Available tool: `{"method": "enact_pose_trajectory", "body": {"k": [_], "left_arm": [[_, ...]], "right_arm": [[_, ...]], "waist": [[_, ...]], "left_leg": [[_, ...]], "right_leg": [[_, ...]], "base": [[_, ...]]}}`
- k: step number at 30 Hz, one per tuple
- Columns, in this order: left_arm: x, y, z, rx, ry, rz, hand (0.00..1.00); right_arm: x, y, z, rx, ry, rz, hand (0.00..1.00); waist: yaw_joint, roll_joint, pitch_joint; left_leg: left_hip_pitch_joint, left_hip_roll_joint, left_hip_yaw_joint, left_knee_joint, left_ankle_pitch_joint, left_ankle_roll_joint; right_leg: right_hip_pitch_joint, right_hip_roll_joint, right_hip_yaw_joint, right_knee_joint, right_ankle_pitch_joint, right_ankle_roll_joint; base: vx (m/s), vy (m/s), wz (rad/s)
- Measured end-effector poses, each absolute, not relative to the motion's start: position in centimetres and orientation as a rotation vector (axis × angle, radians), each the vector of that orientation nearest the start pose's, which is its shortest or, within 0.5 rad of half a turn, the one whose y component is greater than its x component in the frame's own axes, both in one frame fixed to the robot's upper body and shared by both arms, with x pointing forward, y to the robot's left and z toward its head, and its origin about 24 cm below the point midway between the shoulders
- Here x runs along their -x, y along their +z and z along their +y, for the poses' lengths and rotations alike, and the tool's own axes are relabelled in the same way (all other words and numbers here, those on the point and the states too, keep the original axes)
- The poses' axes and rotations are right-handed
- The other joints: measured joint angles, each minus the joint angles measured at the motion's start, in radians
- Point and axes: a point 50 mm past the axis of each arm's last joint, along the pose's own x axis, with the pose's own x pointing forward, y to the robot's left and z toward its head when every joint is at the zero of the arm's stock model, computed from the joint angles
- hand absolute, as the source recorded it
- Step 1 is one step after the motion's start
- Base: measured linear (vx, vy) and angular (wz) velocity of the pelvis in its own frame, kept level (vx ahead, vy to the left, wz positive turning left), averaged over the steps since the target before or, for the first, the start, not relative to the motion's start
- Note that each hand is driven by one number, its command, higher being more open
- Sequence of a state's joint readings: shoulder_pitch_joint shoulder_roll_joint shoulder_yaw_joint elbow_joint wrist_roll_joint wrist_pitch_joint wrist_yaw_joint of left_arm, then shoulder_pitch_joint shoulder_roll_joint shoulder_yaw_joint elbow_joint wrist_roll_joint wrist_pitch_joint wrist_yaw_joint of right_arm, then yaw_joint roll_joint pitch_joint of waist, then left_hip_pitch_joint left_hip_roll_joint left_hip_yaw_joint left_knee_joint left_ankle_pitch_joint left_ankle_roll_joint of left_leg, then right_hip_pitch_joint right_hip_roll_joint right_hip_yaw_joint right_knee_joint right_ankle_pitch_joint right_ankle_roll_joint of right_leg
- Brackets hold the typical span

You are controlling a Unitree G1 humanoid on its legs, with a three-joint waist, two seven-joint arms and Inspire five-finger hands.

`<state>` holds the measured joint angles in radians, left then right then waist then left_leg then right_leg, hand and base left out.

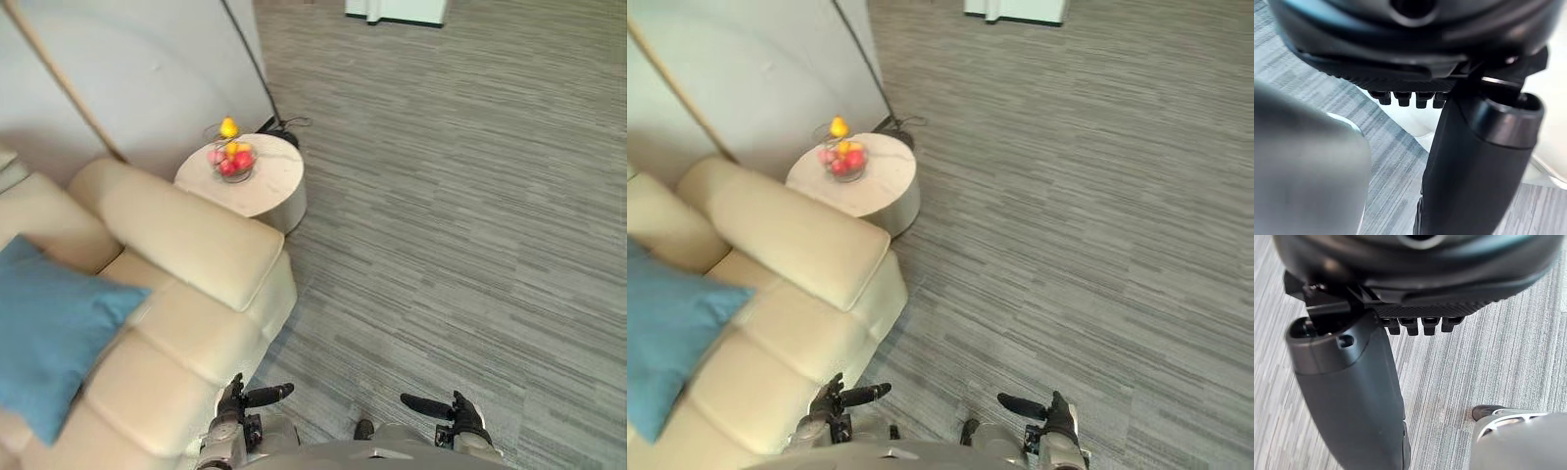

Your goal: Pick up cushions and gather them together orderly.

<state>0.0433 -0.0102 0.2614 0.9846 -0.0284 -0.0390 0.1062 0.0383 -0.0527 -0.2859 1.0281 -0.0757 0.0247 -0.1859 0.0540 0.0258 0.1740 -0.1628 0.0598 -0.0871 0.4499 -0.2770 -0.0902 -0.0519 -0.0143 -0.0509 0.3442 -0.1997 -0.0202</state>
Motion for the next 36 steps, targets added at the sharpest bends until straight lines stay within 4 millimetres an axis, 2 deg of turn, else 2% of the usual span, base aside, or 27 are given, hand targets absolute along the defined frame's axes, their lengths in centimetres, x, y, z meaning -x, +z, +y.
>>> {"method": "enact_pose_trajectory", "body": {"k": [1, 2, 3, 6, 8, 11, 12, 13, 14, 15, 16, 17, 19, 21, 22, 23, 24, 25, 27, 28, 30, 31, 32, 33, 34, 35, 36], "left_arm": [[-11.8, -15.3, 18.7, 0.109, 0.366, 0.993, 1.0], [-11.4, -15.4, 18.5, 0.116, 0.372, 1.001, 1.0], [-11.1, -15.5, 19.0, 0.106, 0.382, 1.007, 1.0], [-10.8, -15.5, 19.8, 0.086, 0.388, 1.018, 1.0], [-10.7, -15.6, 20.0, 0.082, 0.39, 1.025, 1.0], [-10.7, -15.7, 19.7, 0.087, 0.385, 1.038, 1.0], [-10.6, -15.8, 19.3, 0.096, 0.38, 1.044, 1.0], [-10.6, -15.8, 19.1, 0.1, 0.376, 1.045, 1.0], [-10.7, -15.8, 19.0, 0.101, 0.372, 1.046, 1.0], [-10.7, -15.8, 18.9, 0.099, 0.368, 1.047, 1.0], [-11.0, -15.8, 18.7, 0.091, 0.347, 1.043, 1.0], [-11.0, -15.8, 18.6, 0.087, 0.339, 1.044, 1.0], [-11.2, -15.8, 18.1, 0.078, 0.304, 1.044, 1.0], [-11.2, -15.8, 17.9, 0.076, 0.296, 1.045, 1.0], [-11.2, -15.8, 17.8, 0.088, 0.302, 1.043, 1.0], [-11.2, -15.8, 17.8, 0.1, 0.317, 1.035, 1.0], [-11.2, -15.7, 18.0, 0.101, 0.328, 1.026, 1.0], [-11.3, -15.5, 18.0, 0.105, 0.331, 1.012, 1.0], [-11.8, -15.2, 17.9, 0.119, 0.336, 0.983, 1.0], [-12.0, -15.1, 18.0, 0.122, 0.339, 0.974, 1.0], [-12.2, -14.9, 18.1, 0.152, 0.375, 0.946, 1.0], [-12.2, -14.9, 18.2, 0.159, 0.383, 0.944, 1.0], [-12.0, -14.9, 18.3, 0.184, 0.415, 0.938, 1.0], [-11.9, -14.9, 18.3, 0.197, 0.425, 0.937, 1.0], [-11.7, -15.0, 18.4, 0.195, 0.427, 0.94, 1.0], [-11.5, -15.0, 18.6, 0.189, 0.43, 0.944, 1.0], [-11.1, -15.0, 19.2, 0.173, 0.438, 0.951, 1.0]], "right_arm": [[-10.7, -15.5, -21.4, 0.068, -0.423, 1.086, 1.0], [-10.7, -15.5, -21.2, 0.062, -0.422, 1.083, 1.0], [-10.6, -15.7, -20.2, 0.042, -0.404, 1.089, 1.0], [-10.2, -15.9, -19.0, 0.047, -0.352, 1.103, 1.0], [-10.0, -16.0, -18.7, 0.039, -0.35, 1.111, 1.0], [-10.1, -16.0, -18.8, 0.039, -0.352, 1.107, 1.0], [-10.4, -15.8, -19.2, 0.047, -0.358, 1.097, 1.0], [-10.6, -15.7, -19.3, 0.048, -0.362, 1.089, 1.0], [-10.9, -15.6, -19.5, 0.043, -0.373, 1.074, 1.0], [-10.9, -15.6, -19.6, 0.043, -0.378, 1.073, 1.0], [-10.7, -15.6, -19.8, 0.038, -0.39, 1.077, 1.0], [-10.6, -15.6, -19.9, 0.04, -0.393, 1.077, 1.0], [-10.5, -15.6, -20.5, 0.046, -0.409, 1.075, 1.0], [-10.5, -15.6, -20.7, 0.041, -0.419, 1.077, 1.0], [-10.5, -15.5, -20.8, 0.029, -0.431, 1.073, 1.0], [-10.4, -15.5, -21.0, 0.019, -0.445, 1.071, 1.0], [-10.5, -15.5, -21.0, 0.021, -0.444, 1.069, 1.0], [-10.7, -15.4, -21.1, 0.024, -0.448, 1.064, 1.0], [-10.5, -15.5, -21.0, 0.008, -0.463, 1.07, 1.0], [-10.4, -15.5, -20.9, 0.0, -0.469, 1.075, 1.0], [-10.3, -15.6, -20.8, -0.004, -0.477, 1.078, 1.0], [-10.3, -15.6, -20.8, -0.005, -0.477, 1.077, 1.0], [-10.3, -15.5, -20.8, -0.013, -0.481, 1.076, 1.0], [-10.1, -15.6, -20.9, -0.028, -0.492, 1.081, 1.0], [-9.9, -15.7, -20.8, -0.03, -0.493, 1.088, 1.0], [-9.7, -15.8, -20.5, -0.034, -0.489, 1.094, 1.0], [-9.3, -15.9, -19.8, -0.045, -0.478, 1.106, 1.0]], "waist": [[0.002, 0.004, -0.002], [0.004, 0.027, -0.019], [-0.001, 0.005, -0.031], [0.001, -0.038, -0.056], [0.001, -0.048, -0.062], [0.003, -0.045, -0.061], [0.004, -0.025, -0.06], [0.005, -0.018, -0.059], [0.003, -0.014, -0.057], [0.002, -0.011, -0.056], [-0.004, -0.007, -0.054], [-0.004, -0.005, -0.053], [-0.004, 0.021, -0.055], [-0.003, 0.03, -0.052], [-0.003, 0.038, -0.041], [-0.002, 0.04, -0.032], [0.003, 0.042, -0.029], [0.006, 0.047, -0.025], [0.025, 0.036, -0.016], [0.033, 0.031, -0.012], [0.046, 0.026, -0.006], [0.047, 0.026, -0.006], [0.049, 0.028, -0.007], [0.054, 0.027, -0.01], [0.059, 0.025, -0.022], [0.06, 0.019, -0.038], [0.06, -0.012, -0.061]], "left_leg": [[0.002, -0.002, -0.025, -0.02, 0.004, 0.005], [0.007, 0.004, -0.032, -0.029, 0.079, 0.012], [0.018, 0.002, 0.03, -0.022, 0.061, 0.023], [0.07, 0.001, 0.134, -0.057, 0.046, 0.042], [0.103, 0.0, 0.182, -0.088, 0.046, 0.042], [0.148, 0.011, 0.252, -0.118, 0.046, 0.043], [0.18, 0.032, 0.314, -0.147, 0.046, 0.043], [0.195, 0.04, 0.343, -0.16, 0.046, 0.043], [0.213, 0.043, 0.374, -0.177, 0.047, 0.043], [0.223, 0.043, 0.388, -0.184, 0.047, 0.043], [0.243, 0.046, 0.401, -0.193, 0.047, 0.043], [0.249, 0.044, 0.401, -0.195, 0.048, 0.041], [0.261, 0.062, 0.401, -0.169, 0.056, 0.035], [0.246, 0.086, 0.401, -0.085, 0.056, 0.034], [0.217, 0.12, 0.399, 0.044, 0.056, 0.035], [0.168, 0.156, 0.383, 0.19, 0.07, 0.058], [0.12, 0.168, 0.353, 0.301, 0.054, 0.084], [0.068, 0.157, 0.296, 0.393, -0.006, 0.092], [0.002, 0.086, 0.221, 0.369, -0.057, 0.083], [-0.008, 0.063, 0.207, 0.331, -0.057, 0.083], [-0.083, -0.016, 0.134, 0.174, -0.047, 0.069], [-0.097, -0.025, 0.12, 0.14, -0.039, 0.062], [-0.129, -0.034, 0.087, 0.02, 0.004, 0.043], [-0.132, -0.033, 0.074, -0.011, 0.072, 0.034], [-0.125, -0.036, 0.079, -0.009, 0.096, 0.045], [-0.119, -0.044, 0.086, 0.002, 0.107, 0.059], [-0.104, -0.051, 0.145, 0.013, 0.075, 0.073]], "right_leg": [[-0.008, 0.006, 0.021, 0.019, -0.011, 0.004], [-0.033, 0.028, 0.071, 0.07, -0.038, 0.023], [-0.039, 0.019, 0.123, 0.088, -0.05, 0.04], [-0.037, 0.009, 0.203, 0.067, -0.053, 0.053], [-0.031, 0.007, 0.225, 0.038, -0.044, 0.066], [-0.034, 0.004, 0.209, 0.021, -0.024, 0.077], [-0.049, -0.007, 0.112, 0.024, -0.008, 0.079], [-0.057, -0.021, 0.03, 0.029, -0.006, 0.077], [-0.075, -0.064, -0.138, 0.048, -0.017, 0.059], [-0.08, -0.088, -0.211, 0.059, -0.023, 0.048], [-0.082, -0.118, -0.333, 0.089, -0.029, 0.028], [-0.081, -0.117, -0.336, 0.092, -0.031, 0.023], [-0.067, -0.073, -0.286, 0.067, -0.034, 0.005], [-0.052, -0.049, -0.255, 0.05, -0.032, -0.005], [-0.022, -0.021, -0.225, 0.028, -0.028, -0.017], [-0.001, 0.003, -0.195, 0.013, -0.029, -0.029], [0.007, 0.019, -0.16, 0.015, -0.04, -0.048], [0.013, 0.04, -0.112, 0.021, -0.056, -0.076], [0.034, 0.061, -0.006, 0.02, -0.061, -0.087], [0.041, 0.062, 0.025, 0.02, -0.063, -0.088], [0.056, 0.072, 0.142, 0.011, -0.078, -0.095], [0.056, 0.074, 0.163, 0.011, -0.082, -0.094], [0.061, 0.082, 0.227, 0.01, -0.1, -0.082], [0.075, 0.088, 0.273, 0.015, -0.123, -0.066], [0.078, 0.089, 0.296, 0.02, -0.134, -0.059], [0.086, 0.083, 0.325, 0.022, -0.152, -0.05], [0.082, 0.058, 0.36, 0.065, -0.179, -0.005]], "base": [[0.18, 0.252, -1.24], [0.19, 0.284, -1.3], [0.22, 0.278, -1.27], [0.22, 0.186, -0.96], [0.21, 0.117, -0.77], [0.15, 0.027, -0.86], [0.12, -0.044, -1.06], [0.11, -0.057, -1.19], [0.08, -0.078, -0.73], [0.07, -0.103, -0.63], [0.08, -0.118, -0.41], [0.09, -0.123, -0.55], [0.11, -0.157, -0.69], [0.1, -0.164, -0.65], [0.08, -0.15, -0.77], [0.07, -0.13, -0.9], [0.07, -0.075, -1.07], [0.1, -0.022, -1.2], [0.15, 0.011, -1.5], [0.16, 0.049, -1.66], [0.21, 0.125, -1.49], [0.32, 0.213, -1.43], [0.38, 0.244, -1.36], [0.36, 0.209, -1.41], [0.4, 0.198, -0.98], [0.47, 0.159, -0.98], [0.49, 0.146, -0.98]]}}
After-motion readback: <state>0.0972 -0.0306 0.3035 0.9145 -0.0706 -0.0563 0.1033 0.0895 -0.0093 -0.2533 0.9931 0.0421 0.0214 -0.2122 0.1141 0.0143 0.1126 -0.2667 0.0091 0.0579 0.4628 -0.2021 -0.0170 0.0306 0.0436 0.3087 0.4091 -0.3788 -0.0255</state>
